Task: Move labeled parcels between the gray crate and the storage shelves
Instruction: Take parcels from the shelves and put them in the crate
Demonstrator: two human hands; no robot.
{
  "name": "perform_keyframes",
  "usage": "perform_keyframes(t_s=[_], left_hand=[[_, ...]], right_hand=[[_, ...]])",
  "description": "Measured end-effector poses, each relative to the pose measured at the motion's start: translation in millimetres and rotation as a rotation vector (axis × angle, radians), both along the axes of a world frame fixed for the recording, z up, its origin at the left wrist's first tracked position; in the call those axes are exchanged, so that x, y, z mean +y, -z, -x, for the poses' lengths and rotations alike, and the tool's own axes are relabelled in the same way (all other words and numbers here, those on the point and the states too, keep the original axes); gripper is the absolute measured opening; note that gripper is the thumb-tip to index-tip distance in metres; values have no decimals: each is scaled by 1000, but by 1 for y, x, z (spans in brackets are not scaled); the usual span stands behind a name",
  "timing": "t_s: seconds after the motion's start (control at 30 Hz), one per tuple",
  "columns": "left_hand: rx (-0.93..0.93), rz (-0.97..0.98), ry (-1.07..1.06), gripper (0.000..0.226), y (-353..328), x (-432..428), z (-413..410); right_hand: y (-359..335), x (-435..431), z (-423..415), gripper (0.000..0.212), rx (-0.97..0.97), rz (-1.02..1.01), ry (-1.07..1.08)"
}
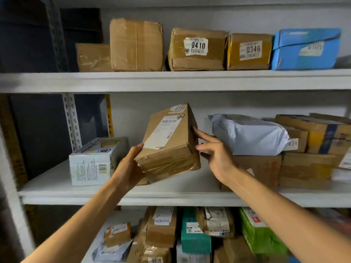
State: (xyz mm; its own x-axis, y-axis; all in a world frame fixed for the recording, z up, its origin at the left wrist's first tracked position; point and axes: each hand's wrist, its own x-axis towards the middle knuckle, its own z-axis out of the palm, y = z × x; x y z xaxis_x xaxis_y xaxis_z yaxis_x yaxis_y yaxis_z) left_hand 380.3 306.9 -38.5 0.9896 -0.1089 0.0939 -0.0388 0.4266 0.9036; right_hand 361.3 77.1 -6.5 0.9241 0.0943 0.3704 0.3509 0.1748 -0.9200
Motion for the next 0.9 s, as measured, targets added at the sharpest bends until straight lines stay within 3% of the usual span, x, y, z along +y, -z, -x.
perform_keyframes(t_s=[0.1, 0.23, 0.33, 0.47, 0.6, 0.73, 0.9], left_hand=[[-12, -7, 16, 38, -1, -3, 1], [-108, -164, -25, 54, -3, -1, 3], [-223, -333, -123, 60, -11, -2, 5], [-236, -456, -152, 52, -22, -9, 6], [-175, -446, -176, 50, -23, -12, 2], [-160, -346, -112, 44, -11, -5, -2], [-197, -295, -116, 51, 12, -17, -6]], right_hand=[[-1, -3, -5, 67, -39, -4, -36], [-5, -10, -6, 64, 20, 44, -24], [-13, -12, -8, 41, 68, 83, 66], [-19, -13, -16, 64, 21, 295, 310], [-21, -15, -20, 69, -25, 457, 324], [-11, -19, -31, 41, 28, 429, 185], [19, -11, -38, 69, 19, 406, 205]])
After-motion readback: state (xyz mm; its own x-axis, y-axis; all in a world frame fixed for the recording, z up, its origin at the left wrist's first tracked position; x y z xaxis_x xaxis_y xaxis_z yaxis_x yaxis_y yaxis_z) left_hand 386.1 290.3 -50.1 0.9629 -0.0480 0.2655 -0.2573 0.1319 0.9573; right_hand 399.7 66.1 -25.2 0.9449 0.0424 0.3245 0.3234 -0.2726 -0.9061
